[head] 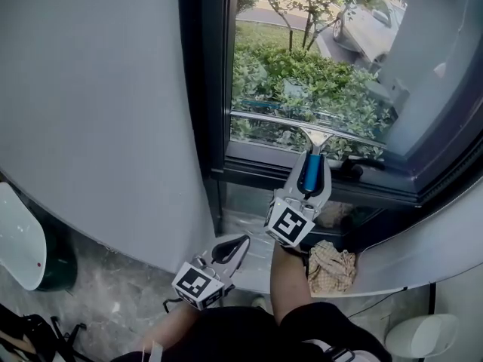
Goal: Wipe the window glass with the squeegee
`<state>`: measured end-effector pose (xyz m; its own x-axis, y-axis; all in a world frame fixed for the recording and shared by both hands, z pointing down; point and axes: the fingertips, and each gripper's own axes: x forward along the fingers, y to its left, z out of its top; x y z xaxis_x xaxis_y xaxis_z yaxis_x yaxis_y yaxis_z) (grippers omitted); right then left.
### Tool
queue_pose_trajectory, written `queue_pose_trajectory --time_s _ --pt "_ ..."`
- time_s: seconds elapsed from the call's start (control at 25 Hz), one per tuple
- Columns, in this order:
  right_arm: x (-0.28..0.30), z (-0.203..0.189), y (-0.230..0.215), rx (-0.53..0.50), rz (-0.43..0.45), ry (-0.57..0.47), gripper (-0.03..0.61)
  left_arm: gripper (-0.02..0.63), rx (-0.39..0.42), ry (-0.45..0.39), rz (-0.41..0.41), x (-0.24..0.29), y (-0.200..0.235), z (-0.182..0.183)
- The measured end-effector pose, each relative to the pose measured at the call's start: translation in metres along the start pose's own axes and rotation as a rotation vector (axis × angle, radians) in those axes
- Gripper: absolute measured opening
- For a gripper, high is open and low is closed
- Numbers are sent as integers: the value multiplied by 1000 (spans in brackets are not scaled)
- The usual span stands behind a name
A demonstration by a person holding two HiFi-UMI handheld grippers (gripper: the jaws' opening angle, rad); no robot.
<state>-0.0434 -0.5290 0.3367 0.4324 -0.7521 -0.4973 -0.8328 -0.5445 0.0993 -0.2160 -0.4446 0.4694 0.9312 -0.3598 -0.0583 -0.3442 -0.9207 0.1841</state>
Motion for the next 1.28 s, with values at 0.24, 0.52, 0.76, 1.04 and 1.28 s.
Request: queue_pose_trajectory --time_s 0.24,0.52,0.76,1.04,1.28 --pt "-2 -2 1 4 -3 6 132 0 1 5 -14 3 -2 -1" --pt "-4 -3 3 12 -1 22 132 0 -2 13 -27 2 -4 -5" --pt "-8 -13 2 11 -7 40 132 0 -4 19 -33 3 -5 -7" --pt "-12 -17 5 7 3 67 132 0 -8 24 -41 1 -6 -7" --pt "-14 -18 0 -1 11 64 132 0 -18 25 -25 -1 -5 -11"
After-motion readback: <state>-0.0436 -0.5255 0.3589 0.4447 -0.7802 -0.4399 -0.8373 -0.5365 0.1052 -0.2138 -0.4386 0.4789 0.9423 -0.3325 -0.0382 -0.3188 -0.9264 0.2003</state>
